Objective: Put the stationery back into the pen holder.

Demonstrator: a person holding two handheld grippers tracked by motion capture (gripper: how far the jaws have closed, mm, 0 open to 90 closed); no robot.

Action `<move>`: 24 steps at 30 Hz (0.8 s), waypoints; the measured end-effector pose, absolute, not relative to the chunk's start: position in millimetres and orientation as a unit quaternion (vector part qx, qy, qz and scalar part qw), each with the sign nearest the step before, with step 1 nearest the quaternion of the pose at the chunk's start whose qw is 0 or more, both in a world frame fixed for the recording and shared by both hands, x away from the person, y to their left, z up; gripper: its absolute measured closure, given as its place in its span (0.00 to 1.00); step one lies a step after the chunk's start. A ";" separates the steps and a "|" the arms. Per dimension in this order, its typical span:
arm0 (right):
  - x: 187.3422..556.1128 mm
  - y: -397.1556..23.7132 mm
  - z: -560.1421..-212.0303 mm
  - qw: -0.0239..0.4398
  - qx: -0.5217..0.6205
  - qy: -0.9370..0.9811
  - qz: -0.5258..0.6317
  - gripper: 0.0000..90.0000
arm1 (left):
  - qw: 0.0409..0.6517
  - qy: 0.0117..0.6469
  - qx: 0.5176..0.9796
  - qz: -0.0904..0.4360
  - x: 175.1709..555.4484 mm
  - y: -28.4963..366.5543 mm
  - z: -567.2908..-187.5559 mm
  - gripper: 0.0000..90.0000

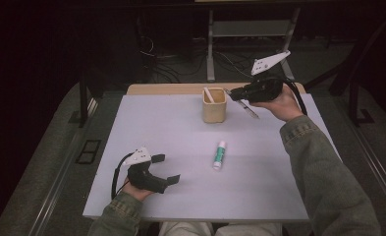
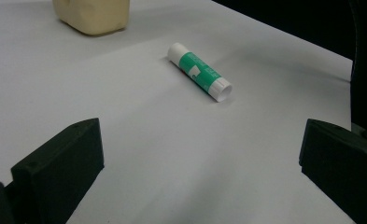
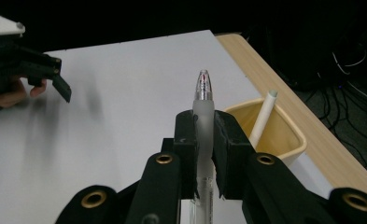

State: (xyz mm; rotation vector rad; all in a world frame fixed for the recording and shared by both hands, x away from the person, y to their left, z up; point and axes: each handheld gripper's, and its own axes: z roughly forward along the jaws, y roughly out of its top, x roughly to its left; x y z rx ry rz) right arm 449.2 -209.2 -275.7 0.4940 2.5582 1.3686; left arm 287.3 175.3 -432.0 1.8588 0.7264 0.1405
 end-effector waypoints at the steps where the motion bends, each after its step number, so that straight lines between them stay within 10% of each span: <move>1: 450.2 -208.5 -275.1 0.100 0.170 0.863 0.465 0.89 | 0.540 0.306 0.782 0.059 287.2 175.4 -431.9 0.00; 24: 475.5 -175.7 -263.2 0.109 0.193 0.834 0.506 0.89 | 0.544 0.304 0.780 0.059 286.7 176.7 -430.7 0.00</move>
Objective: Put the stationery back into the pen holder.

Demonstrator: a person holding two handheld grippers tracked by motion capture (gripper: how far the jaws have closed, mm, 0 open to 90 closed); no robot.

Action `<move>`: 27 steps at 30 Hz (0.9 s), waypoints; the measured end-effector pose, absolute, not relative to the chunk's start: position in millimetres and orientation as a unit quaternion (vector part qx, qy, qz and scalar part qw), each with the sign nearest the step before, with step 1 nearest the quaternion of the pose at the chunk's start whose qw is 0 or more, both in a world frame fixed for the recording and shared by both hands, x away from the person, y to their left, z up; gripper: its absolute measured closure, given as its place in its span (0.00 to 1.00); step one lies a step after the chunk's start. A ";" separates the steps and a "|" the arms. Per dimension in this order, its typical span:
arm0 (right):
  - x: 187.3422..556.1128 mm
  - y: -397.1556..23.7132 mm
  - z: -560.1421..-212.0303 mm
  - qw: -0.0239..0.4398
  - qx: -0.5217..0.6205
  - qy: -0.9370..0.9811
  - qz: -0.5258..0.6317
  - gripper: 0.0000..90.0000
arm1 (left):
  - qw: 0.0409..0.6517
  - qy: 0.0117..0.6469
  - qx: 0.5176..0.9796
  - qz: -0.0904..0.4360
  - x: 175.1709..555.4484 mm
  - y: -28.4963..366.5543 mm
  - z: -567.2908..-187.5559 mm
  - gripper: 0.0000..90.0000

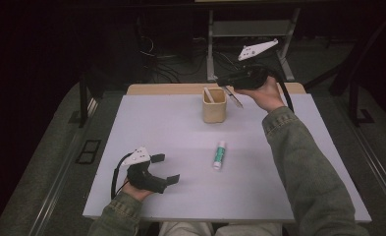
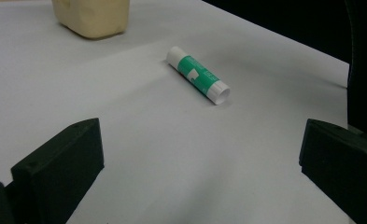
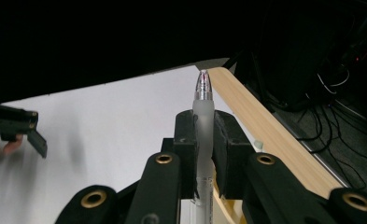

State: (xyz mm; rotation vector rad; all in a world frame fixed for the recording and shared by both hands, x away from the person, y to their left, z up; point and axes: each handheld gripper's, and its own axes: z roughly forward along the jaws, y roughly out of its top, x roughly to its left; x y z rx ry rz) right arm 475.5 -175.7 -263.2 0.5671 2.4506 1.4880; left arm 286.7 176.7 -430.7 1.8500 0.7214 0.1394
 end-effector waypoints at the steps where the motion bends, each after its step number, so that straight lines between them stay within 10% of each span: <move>1: 477.1 -174.1 -263.5 0.109 0.193 0.833 0.507 0.88 | 0.545 0.304 0.780 0.059 286.8 176.8 -430.7 0.00; 27: 510.6 -147.5 -279.0 0.132 0.233 0.802 0.534 0.88 | 0.550 0.302 0.776 0.057 286.6 178.0 -429.9 0.00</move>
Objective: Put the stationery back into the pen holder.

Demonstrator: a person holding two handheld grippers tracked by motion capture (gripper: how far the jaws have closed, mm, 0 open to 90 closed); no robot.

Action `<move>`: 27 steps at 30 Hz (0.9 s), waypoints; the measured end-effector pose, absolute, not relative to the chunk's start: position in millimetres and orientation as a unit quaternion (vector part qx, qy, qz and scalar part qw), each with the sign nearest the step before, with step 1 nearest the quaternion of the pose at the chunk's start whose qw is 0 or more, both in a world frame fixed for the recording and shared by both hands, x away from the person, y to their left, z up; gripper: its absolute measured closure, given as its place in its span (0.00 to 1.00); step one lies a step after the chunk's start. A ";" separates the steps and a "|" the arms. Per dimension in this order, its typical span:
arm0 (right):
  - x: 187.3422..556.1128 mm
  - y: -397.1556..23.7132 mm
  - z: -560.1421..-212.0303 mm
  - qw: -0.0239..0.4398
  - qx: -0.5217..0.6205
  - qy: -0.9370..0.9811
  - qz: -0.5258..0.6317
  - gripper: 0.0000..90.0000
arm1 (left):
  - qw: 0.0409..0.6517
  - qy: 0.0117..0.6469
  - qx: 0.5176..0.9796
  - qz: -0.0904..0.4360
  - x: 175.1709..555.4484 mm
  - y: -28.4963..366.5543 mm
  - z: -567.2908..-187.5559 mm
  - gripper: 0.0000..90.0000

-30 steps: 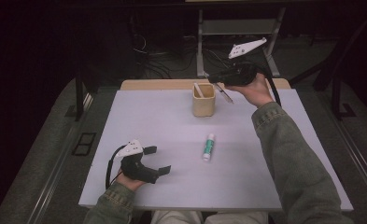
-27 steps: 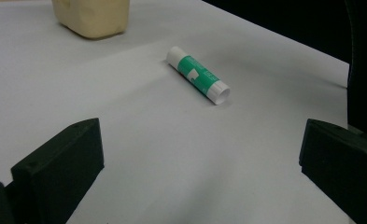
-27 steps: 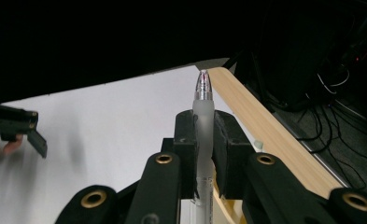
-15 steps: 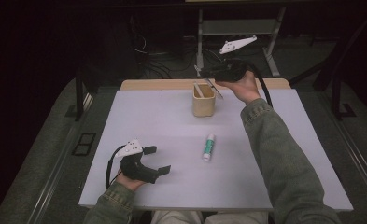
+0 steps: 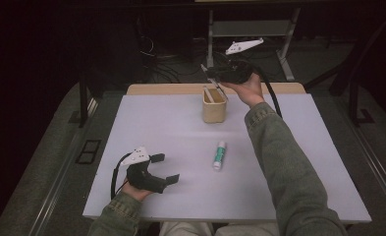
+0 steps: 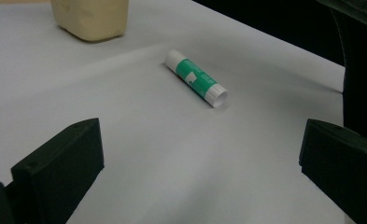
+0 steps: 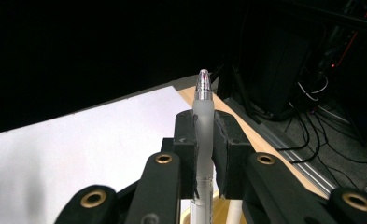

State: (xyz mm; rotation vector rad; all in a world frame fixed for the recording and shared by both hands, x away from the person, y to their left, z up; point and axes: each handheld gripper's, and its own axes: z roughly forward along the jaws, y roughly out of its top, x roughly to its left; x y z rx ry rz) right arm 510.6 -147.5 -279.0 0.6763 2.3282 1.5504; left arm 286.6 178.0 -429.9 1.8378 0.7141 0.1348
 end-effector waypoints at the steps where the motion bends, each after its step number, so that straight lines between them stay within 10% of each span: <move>1: 511.9 -147.0 -279.6 0.131 0.235 0.801 0.535 0.88 | 0.551 0.302 0.776 0.056 286.5 178.0 -429.8 0.00; 27: 540.6 -159.8 -300.1 0.163 0.295 0.727 0.598 0.88 | 0.560 0.304 0.769 0.055 286.5 179.7 -428.8 0.00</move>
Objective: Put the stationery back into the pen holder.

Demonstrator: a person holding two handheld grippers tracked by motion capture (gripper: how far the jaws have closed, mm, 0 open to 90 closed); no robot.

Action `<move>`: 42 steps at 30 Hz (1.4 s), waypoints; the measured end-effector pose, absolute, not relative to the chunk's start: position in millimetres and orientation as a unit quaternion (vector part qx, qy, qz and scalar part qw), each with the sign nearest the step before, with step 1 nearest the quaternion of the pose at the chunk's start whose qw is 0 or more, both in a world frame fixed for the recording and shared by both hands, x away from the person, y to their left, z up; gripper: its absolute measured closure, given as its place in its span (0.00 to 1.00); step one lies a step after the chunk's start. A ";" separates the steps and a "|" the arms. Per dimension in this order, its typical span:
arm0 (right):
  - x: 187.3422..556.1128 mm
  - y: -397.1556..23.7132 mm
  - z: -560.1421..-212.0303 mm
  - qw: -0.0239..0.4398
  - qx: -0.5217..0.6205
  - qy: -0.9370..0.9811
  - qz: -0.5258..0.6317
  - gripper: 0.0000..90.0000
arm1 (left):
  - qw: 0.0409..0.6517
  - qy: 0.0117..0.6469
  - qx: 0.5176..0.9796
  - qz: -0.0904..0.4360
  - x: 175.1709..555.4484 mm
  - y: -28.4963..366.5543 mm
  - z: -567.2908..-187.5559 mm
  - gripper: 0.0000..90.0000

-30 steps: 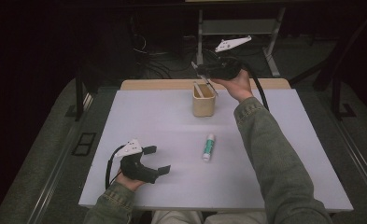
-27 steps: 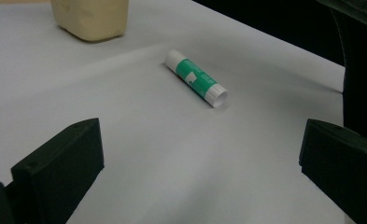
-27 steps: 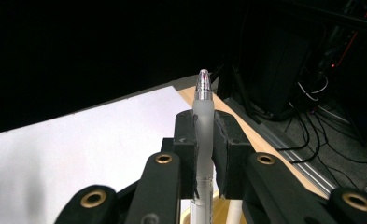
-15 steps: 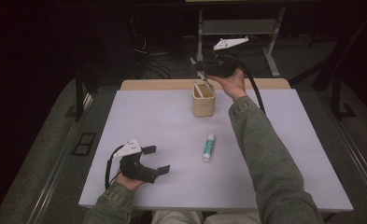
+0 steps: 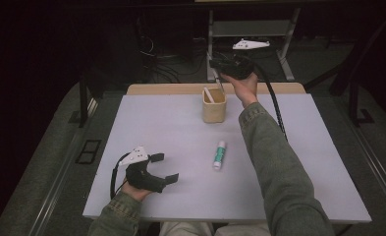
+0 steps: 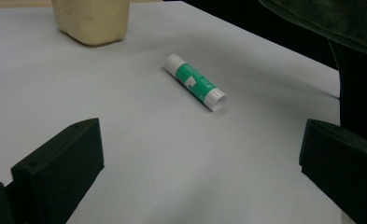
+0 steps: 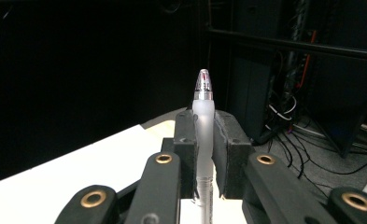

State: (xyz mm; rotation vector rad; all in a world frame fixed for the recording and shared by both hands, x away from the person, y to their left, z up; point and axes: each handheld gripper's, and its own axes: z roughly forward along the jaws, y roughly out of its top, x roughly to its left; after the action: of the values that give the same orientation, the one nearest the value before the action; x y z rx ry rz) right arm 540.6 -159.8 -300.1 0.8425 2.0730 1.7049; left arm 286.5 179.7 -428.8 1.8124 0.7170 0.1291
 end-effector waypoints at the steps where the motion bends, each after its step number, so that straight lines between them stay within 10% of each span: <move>1: 541.2 -159.7 -302.1 0.165 0.299 0.724 0.600 0.88 | 0.559 0.303 0.770 0.055 286.6 179.9 -428.8 0.00; 27: 538.2 -150.4 -354.2 0.145 0.330 0.727 0.584 0.88 | 0.557 0.305 0.771 0.056 286.4 179.4 -429.0 0.00; 42: 524.1 -161.6 -357.1 0.137 0.347 0.739 0.561 0.62 | 0.554 0.303 0.773 0.057 286.6 178.6 -429.5 0.00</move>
State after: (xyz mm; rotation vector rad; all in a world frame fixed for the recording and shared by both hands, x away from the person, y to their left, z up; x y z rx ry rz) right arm 524.1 -161.6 -357.1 1.0053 2.1377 1.6246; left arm 286.6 178.6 -429.5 1.8272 0.7163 0.1353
